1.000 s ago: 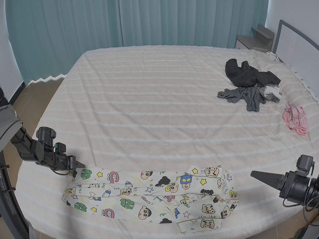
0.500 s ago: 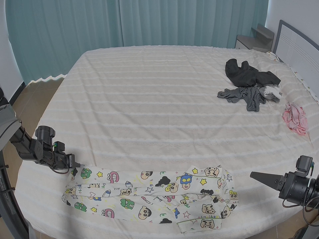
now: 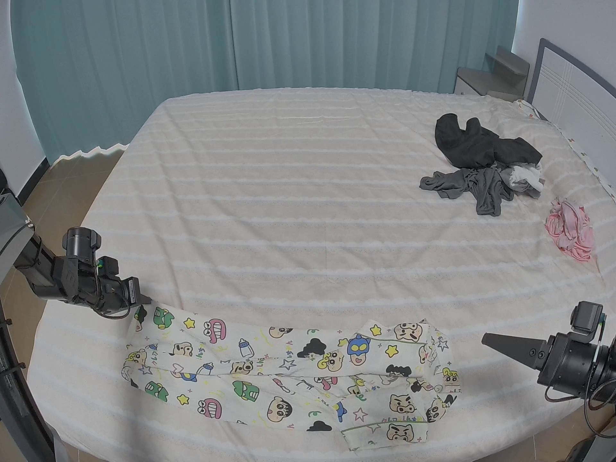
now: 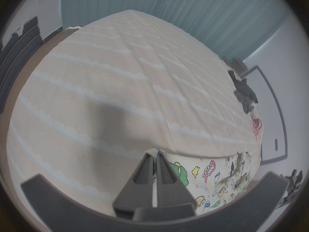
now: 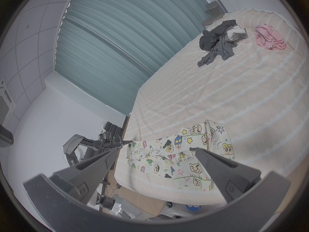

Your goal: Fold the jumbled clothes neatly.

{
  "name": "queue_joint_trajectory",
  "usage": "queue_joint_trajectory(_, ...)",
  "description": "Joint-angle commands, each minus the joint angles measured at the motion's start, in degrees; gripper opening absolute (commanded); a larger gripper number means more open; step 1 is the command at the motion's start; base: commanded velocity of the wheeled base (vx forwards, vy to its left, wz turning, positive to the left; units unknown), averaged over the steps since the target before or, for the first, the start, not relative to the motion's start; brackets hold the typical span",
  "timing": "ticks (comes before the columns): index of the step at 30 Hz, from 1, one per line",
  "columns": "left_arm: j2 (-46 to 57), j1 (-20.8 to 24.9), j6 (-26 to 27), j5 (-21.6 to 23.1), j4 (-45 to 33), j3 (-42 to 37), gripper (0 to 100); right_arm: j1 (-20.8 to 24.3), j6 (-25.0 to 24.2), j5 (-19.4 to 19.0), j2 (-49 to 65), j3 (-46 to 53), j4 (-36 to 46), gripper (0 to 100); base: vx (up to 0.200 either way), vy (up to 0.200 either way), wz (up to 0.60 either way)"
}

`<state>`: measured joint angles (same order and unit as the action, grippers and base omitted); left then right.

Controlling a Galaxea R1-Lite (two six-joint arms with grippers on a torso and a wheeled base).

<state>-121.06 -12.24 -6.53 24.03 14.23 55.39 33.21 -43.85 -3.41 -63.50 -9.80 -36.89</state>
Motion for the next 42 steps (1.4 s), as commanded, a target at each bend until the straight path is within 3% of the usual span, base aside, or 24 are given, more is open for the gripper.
queue_joint_trajectory(1, 0.0, -0.1, -2.7, 0.3, 0.0, 2.4, 0, 0.0, 0.0, -0.2, -0.8, 0.0, 0.0, 100, 0.000, 0.000, 0.00)
queue_joint_trajectory(15, -3.7, -0.6, -3.3, 2.2, 0.3, 4.1, 0, 0.8, 0.0, -0.2, -1.5, 0.5, 0.0, 100, 0.000, 0.000, 0.00)
queue_joint_trajectory(16, -4.4, -0.6, -3.0, 2.1, 0.5, 4.2, 100, 0.8, 0.0, -0.2, -1.5, 0.5, 0.0, 100, 0.000, 0.000, 0.00)
queue_joint_trajectory(27, -5.4, -2.4, -2.7, 4.1, -0.1, 6.0, 100, 0.8, 0.0, 0.0, -1.4, 0.5, 0.0, 100, 0.000, 0.000, 0.00)
queue_joint_trajectory(32, -3.1, -5.0, 6.4, 9.5, -2.3, 1.6, 100, 0.8, 0.1, 0.0, -1.2, 0.5, 0.0, 100, 0.000, 0.000, 0.00)
queue_joint_trajectory(37, -3.0, -5.0, 13.9, 9.6, -10.8, 1.6, 100, 0.9, 0.1, -0.1, -0.9, 0.5, 0.0, 100, 0.000, 0.000, 0.00)
queue_joint_trajectory(42, -3.8, -3.6, 16.7, 8.0, -12.2, 1.2, 100, 0.9, 0.1, 0.0, -0.8, 0.5, -0.1, 100, 0.000, 0.000, 0.00)
